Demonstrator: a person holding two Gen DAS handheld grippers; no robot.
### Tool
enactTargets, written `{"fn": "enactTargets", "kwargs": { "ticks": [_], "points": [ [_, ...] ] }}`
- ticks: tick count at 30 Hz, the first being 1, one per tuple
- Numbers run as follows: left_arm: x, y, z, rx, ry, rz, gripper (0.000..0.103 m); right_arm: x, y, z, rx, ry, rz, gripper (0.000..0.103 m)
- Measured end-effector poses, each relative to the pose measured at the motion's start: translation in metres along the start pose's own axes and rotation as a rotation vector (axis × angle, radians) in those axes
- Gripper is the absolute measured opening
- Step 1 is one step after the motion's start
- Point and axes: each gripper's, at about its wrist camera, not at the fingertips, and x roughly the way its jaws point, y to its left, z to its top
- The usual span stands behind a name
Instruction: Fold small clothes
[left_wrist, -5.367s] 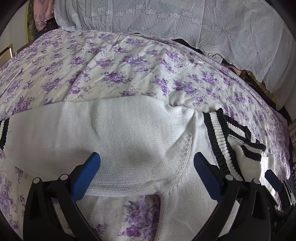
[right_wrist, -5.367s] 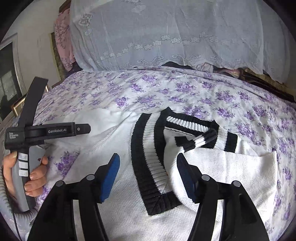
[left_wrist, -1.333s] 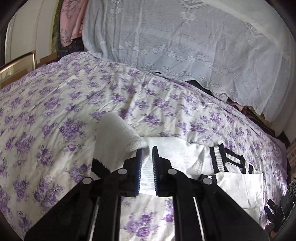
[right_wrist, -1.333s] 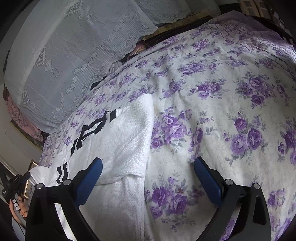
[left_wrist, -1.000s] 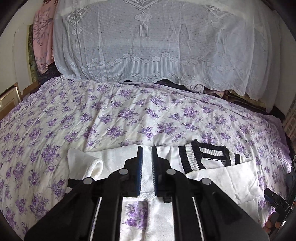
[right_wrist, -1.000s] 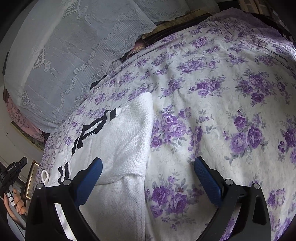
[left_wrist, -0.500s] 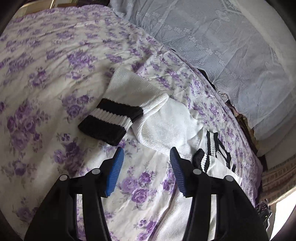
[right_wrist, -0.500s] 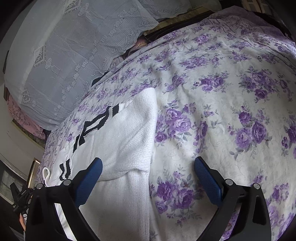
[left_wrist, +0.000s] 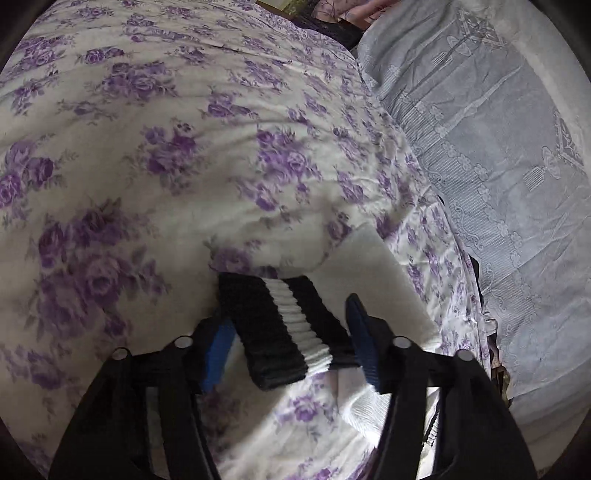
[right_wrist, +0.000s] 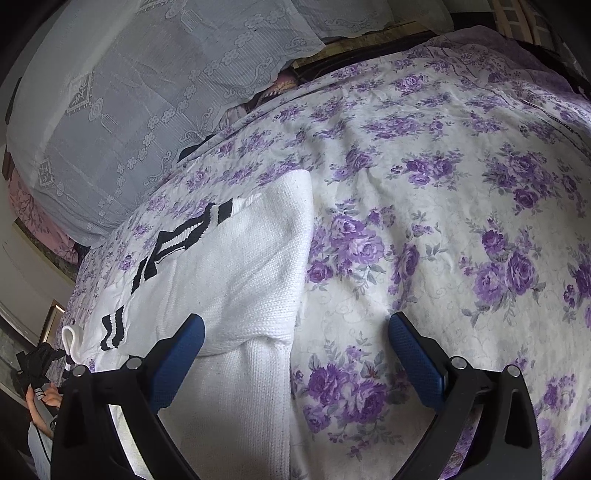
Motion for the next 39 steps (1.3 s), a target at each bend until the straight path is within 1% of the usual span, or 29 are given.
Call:
{"fn": "enactTargets", "kwargs": {
  "ticks": [1, 2, 4, 6, 10, 14, 18, 22, 25, 27, 32, 39],
  "points": [
    [-0.001, 0.002, 0.007, 0.015, 0.003, -0.005, 0.016, 0.000, 0.000, 0.000, -0.002, 0.000, -0.002, 0.100],
    [-0.002, 0.002, 0.011, 0.035, 0.009, -0.020, 0.012, 0.000, 0.000, 0.000, -0.003, -0.001, -0.002, 0.100],
    [-0.013, -0.001, 0.016, 0.093, -0.006, -0.019, 0.010, 0.000, 0.000, 0.000, 0.003, -0.001, 0.002, 0.100],
    [-0.029, -0.013, 0.018, 0.185, -0.048, -0.003, 0.008, -0.001, 0.000, 0.000, 0.010, -0.005, 0.009, 0.100],
    [-0.061, -0.054, 0.015, 0.368, -0.092, -0.017, 0.008, -0.002, -0.001, 0.001, 0.020, -0.008, 0.020, 0.100],
    [-0.082, -0.102, 0.001, 0.520, -0.100, -0.045, 0.008, -0.003, -0.003, 0.001, 0.026, -0.009, 0.026, 0.100],
    [-0.093, -0.150, -0.025, 0.667, -0.099, -0.088, 0.008, -0.004, -0.004, 0.001, 0.036, -0.009, 0.034, 0.100],
    [-0.096, -0.188, -0.056, 0.784, -0.062, -0.132, 0.008, -0.005, -0.006, 0.002, 0.044, -0.008, 0.041, 0.100],
    [-0.099, -0.209, -0.081, 0.859, -0.031, -0.166, 0.008, -0.005, -0.006, 0.002, 0.044, -0.008, 0.040, 0.100],
    [-0.100, -0.221, -0.099, 0.902, -0.009, -0.190, 0.008, -0.005, -0.006, 0.002, 0.046, -0.008, 0.042, 0.100],
    [-0.103, -0.249, -0.148, 1.013, 0.019, -0.233, 0.008, -0.006, -0.007, 0.002, 0.062, -0.007, 0.055, 0.100],
    [-0.096, -0.273, -0.212, 1.098, 0.104, -0.299, 0.008, -0.008, -0.011, 0.005, 0.098, -0.007, 0.085, 0.100]
  ]
}}
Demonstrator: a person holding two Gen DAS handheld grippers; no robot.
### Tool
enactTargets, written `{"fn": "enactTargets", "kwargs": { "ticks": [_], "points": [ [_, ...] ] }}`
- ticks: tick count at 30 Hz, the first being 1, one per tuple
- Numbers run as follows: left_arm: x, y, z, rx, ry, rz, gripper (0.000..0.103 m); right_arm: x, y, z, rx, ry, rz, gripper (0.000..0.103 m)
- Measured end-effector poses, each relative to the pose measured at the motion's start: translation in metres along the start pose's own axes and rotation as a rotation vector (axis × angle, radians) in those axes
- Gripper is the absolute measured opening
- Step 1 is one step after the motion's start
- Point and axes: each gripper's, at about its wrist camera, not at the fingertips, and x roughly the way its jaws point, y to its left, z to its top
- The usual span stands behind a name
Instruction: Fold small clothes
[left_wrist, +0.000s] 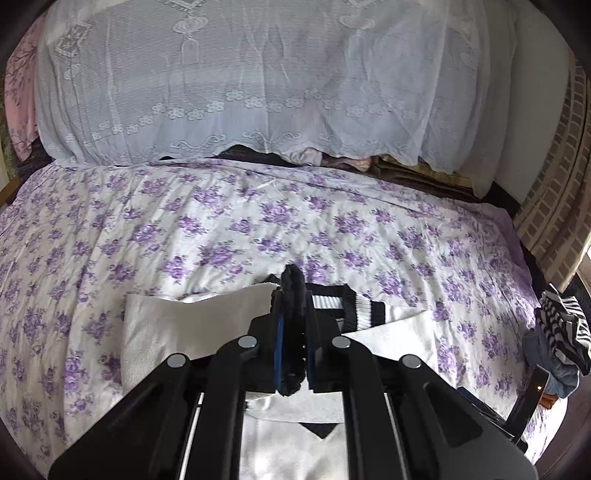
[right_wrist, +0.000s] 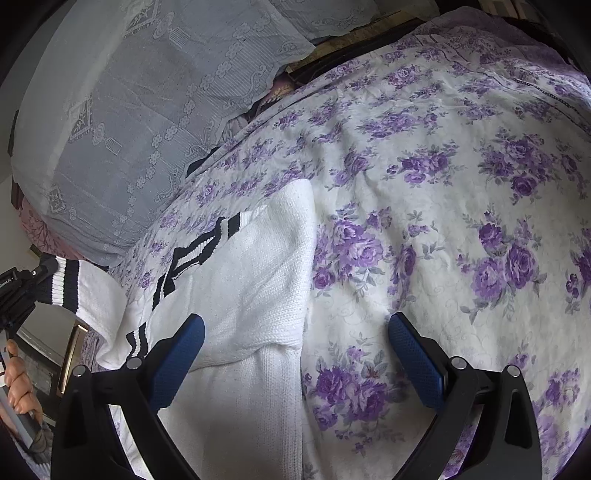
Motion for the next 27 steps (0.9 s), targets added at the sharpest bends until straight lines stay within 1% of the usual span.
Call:
{"fn": "enactTargets", "kwargs": {
  "ticks": [7, 10, 17, 18, 20, 21, 22, 24, 26, 27],
  "points": [
    [0.030, -0.060, -0.018, 0.086, 0.065, -0.073, 0.008, -0.006, -0.010, 0.004, 0.068, -0.014, 0.037, 0.100],
    [0.044, -0.081, -0.025, 0.116, 0.087, -0.084, 0.008, -0.008, -0.014, 0.005, 0.092, -0.021, 0.048, 0.100],
    [0.080, -0.110, -0.045, 0.151, 0.179, -0.130, 0.009, -0.009, -0.016, 0.006, 0.107, -0.026, 0.050, 0.100],
    [0.083, -0.112, -0.048, 0.158, 0.196, -0.142, 0.012, -0.009, -0.017, 0.007, 0.108, -0.028, 0.049, 0.100],
    [0.087, -0.113, -0.054, 0.164, 0.233, -0.174, 0.030, -0.009, -0.018, 0.008, 0.107, -0.031, 0.046, 0.100],
    [0.085, -0.111, -0.055, 0.164, 0.235, -0.180, 0.051, -0.009, -0.019, 0.008, 0.107, -0.033, 0.042, 0.100],
    [0.080, -0.109, -0.056, 0.165, 0.220, -0.172, 0.070, -0.009, -0.019, 0.008, 0.106, -0.036, 0.041, 0.100],
    [0.065, -0.100, -0.052, 0.165, 0.164, -0.147, 0.079, -0.010, -0.020, 0.009, 0.102, -0.043, 0.043, 0.100],
    [0.052, -0.084, -0.047, 0.157, 0.134, -0.137, 0.079, -0.012, -0.019, 0.009, 0.091, -0.058, 0.050, 0.098],
    [0.045, -0.073, -0.045, 0.144, 0.122, -0.128, 0.081, -0.013, -0.018, 0.009, 0.083, -0.067, 0.059, 0.093]
  ]
}}
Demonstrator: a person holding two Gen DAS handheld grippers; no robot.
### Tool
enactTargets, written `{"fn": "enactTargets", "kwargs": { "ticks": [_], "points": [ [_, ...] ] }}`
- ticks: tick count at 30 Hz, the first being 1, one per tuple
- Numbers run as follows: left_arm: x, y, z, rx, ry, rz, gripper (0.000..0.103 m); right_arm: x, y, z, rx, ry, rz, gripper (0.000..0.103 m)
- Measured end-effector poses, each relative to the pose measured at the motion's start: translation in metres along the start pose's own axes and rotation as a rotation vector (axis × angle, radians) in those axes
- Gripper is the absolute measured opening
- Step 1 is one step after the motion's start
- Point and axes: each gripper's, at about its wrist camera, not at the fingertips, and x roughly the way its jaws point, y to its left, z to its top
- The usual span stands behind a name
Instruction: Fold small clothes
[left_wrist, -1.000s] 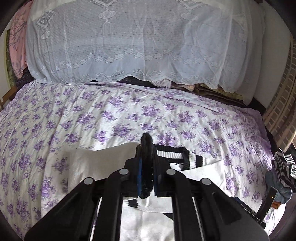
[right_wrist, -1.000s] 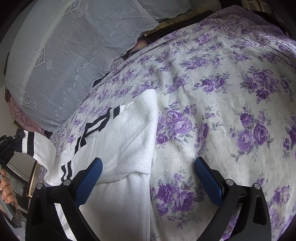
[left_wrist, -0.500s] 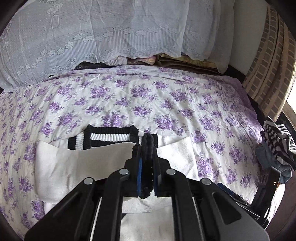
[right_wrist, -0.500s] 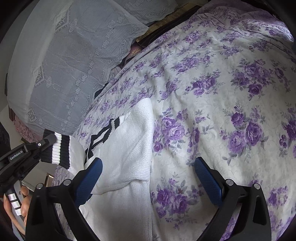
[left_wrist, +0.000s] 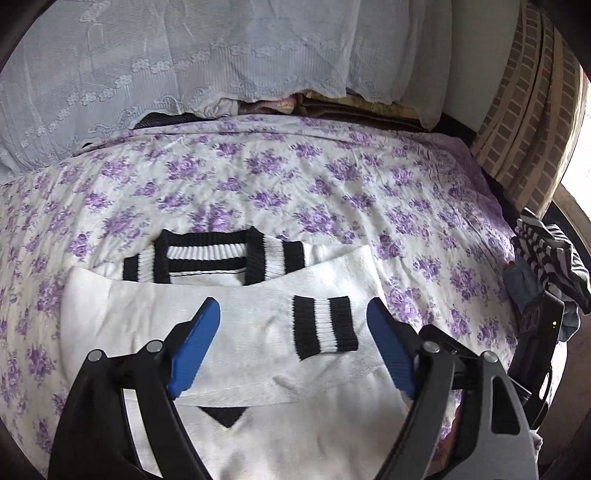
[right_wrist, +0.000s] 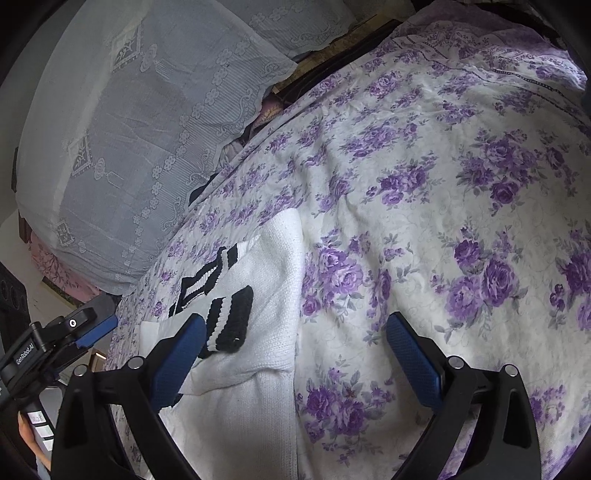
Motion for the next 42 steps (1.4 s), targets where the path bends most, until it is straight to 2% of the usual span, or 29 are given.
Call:
{"fn": "enactTargets", "kwargs": {
  "ticks": [2, 4, 6, 8, 13, 16, 18, 19, 20, 21, 22, 24, 26, 29, 31, 32, 33, 34, 36, 38, 41, 42],
  "points": [
    [-0.015, 0.027, -0.005, -0.028, -0.028, 0.052, 0.085, -0.001, 0.004, -0.001, -0.019, -0.006, 0.040, 0.084],
    [-0.025, 0.060, -0.012, -0.064, -0.046, 0.128, 0.086, -0.002, 0.010, -0.003, -0.041, -0.006, 0.088, 0.066],
    [-0.030, 0.096, -0.023, -0.116, -0.051, 0.211, 0.086, 0.001, 0.019, -0.003, -0.068, 0.008, 0.141, 0.061],
    [-0.031, 0.132, -0.033, -0.175, -0.045, 0.271, 0.086, 0.007, 0.030, -0.002, -0.076, 0.030, 0.172, 0.061],
    [-0.016, 0.200, -0.046, -0.294, 0.012, 0.333, 0.086, 0.042, 0.056, 0.013, -0.104, 0.124, 0.080, 0.062],
    [0.003, 0.222, -0.049, -0.325, 0.050, 0.364, 0.086, 0.079, 0.060, 0.010, -0.122, 0.220, -0.025, 0.062],
    [0.017, 0.231, -0.051, -0.334, 0.081, 0.369, 0.086, 0.085, 0.065, 0.005, -0.182, 0.188, -0.062, 0.062],
    [0.026, 0.234, -0.051, -0.337, 0.097, 0.371, 0.086, 0.086, 0.070, 0.002, -0.219, 0.178, -0.081, 0.059],
    [0.034, 0.237, -0.051, -0.341, 0.111, 0.371, 0.086, 0.085, 0.074, 0.001, -0.250, 0.161, -0.093, 0.052],
    [0.040, 0.239, -0.050, -0.345, 0.119, 0.376, 0.086, 0.082, 0.079, 0.001, -0.281, 0.138, -0.081, 0.019],
    [0.044, 0.241, -0.050, -0.346, 0.121, 0.385, 0.086, 0.079, 0.082, 0.004, -0.296, 0.119, -0.062, 0.010],
    [0.045, 0.242, -0.049, -0.346, 0.110, 0.386, 0.086, 0.068, 0.088, 0.013, -0.301, 0.064, -0.020, 0.009],
    [0.045, 0.240, -0.051, -0.332, 0.102, 0.384, 0.087, 0.062, 0.090, 0.018, -0.322, 0.032, -0.021, 0.009],
    [0.045, 0.236, -0.058, -0.303, 0.097, 0.406, 0.088, 0.079, 0.071, 0.009, -0.319, 0.097, -0.100, 0.009],
    [0.038, 0.236, -0.056, -0.318, 0.077, 0.387, 0.088, 0.086, 0.055, 0.010, -0.243, 0.129, -0.070, 0.009],
    [0.033, 0.237, -0.053, -0.332, 0.059, 0.356, 0.088, 0.082, 0.055, 0.014, -0.234, 0.113, -0.069, 0.008],
    [0.028, 0.238, -0.049, -0.344, 0.043, 0.334, 0.088, 0.077, 0.058, 0.016, -0.254, 0.071, -0.112, 0.000],
    [0.025, 0.238, -0.045, -0.347, 0.033, 0.330, 0.088, 0.073, 0.061, 0.018, -0.287, 0.038, -0.150, 0.000],
    [0.026, 0.236, -0.036, -0.326, 0.030, 0.348, 0.088, 0.075, 0.060, 0.019, -0.283, 0.057, -0.157, 0.000],
    [0.039, 0.238, -0.031, -0.306, 0.062, 0.385, 0.088, 0.070, 0.064, 0.020, -0.274, 0.038, -0.160, 0.000],
    [0.063, 0.253, -0.034, -0.351, 0.120, 0.390, 0.089, 0.062, 0.097, 0.015, -0.380, 0.015, -0.105, 0.000],
    [0.067, 0.256, -0.034, -0.352, 0.123, 0.398, 0.093, 0.065, 0.106, 0.012, -0.410, 0.029, -0.099, 0.000]
  ]
}}
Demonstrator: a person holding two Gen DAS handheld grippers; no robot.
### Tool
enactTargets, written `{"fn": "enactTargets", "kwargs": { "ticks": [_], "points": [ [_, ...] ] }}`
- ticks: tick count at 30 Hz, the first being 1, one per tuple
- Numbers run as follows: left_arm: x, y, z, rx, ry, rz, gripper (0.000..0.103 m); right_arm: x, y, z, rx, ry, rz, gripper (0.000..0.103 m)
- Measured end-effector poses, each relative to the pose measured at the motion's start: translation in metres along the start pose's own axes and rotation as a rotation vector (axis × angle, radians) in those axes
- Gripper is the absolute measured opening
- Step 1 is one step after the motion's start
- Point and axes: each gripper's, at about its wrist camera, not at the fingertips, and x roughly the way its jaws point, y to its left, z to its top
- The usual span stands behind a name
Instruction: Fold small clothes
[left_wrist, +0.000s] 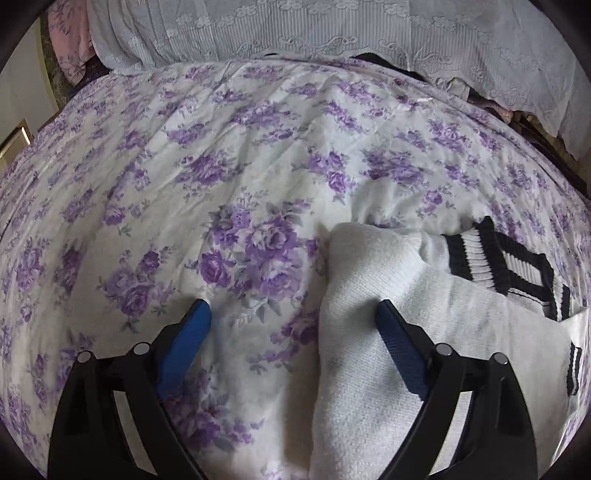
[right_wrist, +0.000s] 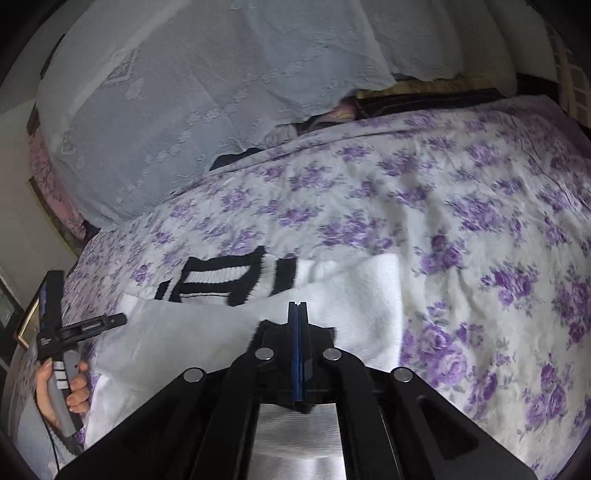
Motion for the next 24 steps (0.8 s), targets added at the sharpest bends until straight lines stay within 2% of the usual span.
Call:
{"fn": "enactTargets", "kwargs": {
  "ticks": [2, 4, 6, 8, 10, 11, 12, 13, 14, 15, 17, 19, 20, 21, 24],
  "points": [
    [0.005, -0.006, 0.001, 0.042, -0.020, 0.048, 0.097, 0.016, 0.011, -0.003, -0.040, 0.045, 0.001, 0.001],
    [0.010, -0.010, 0.000, 0.073, -0.032, 0.077, 0.099, 0.047, 0.003, -0.017, -0.028, 0.132, -0.026, 0.000],
    [0.002, -0.006, 0.002, 0.051, -0.048, 0.048, 0.098, 0.045, -0.013, -0.014, 0.071, 0.130, 0.046, 0.000],
    [-0.015, 0.000, 0.009, 0.019, -0.091, -0.032, 0.098, 0.034, -0.017, -0.014, 0.091, 0.084, 0.032, 0.000],
    [-0.021, 0.001, 0.018, 0.020, -0.127, -0.012, 0.098, 0.026, -0.011, -0.015, 0.077, 0.062, 0.035, 0.005],
    [-0.015, 0.001, 0.020, 0.025, -0.119, 0.010, 0.098, 0.023, -0.007, -0.014, 0.068, 0.051, 0.061, 0.005],
    [-0.002, 0.003, 0.021, 0.028, -0.079, 0.026, 0.098, 0.021, -0.004, -0.013, 0.051, 0.043, 0.072, 0.005],
    [0.016, 0.005, 0.020, 0.030, -0.015, 0.034, 0.099, 0.023, 0.000, -0.014, 0.022, 0.054, 0.054, 0.005],
    [0.029, 0.004, 0.018, 0.049, 0.009, 0.049, 0.099, 0.030, 0.003, -0.016, -0.009, 0.089, 0.010, 0.005],
    [0.024, -0.001, 0.017, 0.074, -0.017, 0.074, 0.099, 0.041, 0.000, -0.019, -0.009, 0.123, -0.004, 0.002],
    [0.013, -0.006, 0.015, 0.097, -0.047, 0.076, 0.098, 0.043, -0.008, -0.019, 0.035, 0.127, 0.026, 0.000],
    [0.000, 0.001, 0.011, 0.075, -0.058, 0.037, 0.098, 0.040, -0.009, -0.019, 0.041, 0.115, 0.031, 0.000],
    [-0.010, 0.007, 0.009, 0.051, -0.066, -0.005, 0.098, 0.034, -0.007, -0.020, 0.035, 0.094, 0.023, 0.000],
    [-0.024, 0.013, 0.005, 0.026, -0.083, -0.061, 0.098, 0.025, -0.002, -0.019, 0.014, 0.067, 0.013, 0.006],
    [-0.056, 0.019, -0.009, 0.011, -0.115, -0.198, 0.098, 0.002, 0.016, -0.018, -0.045, 0.019, 0.046, 0.007]
  ]
}}
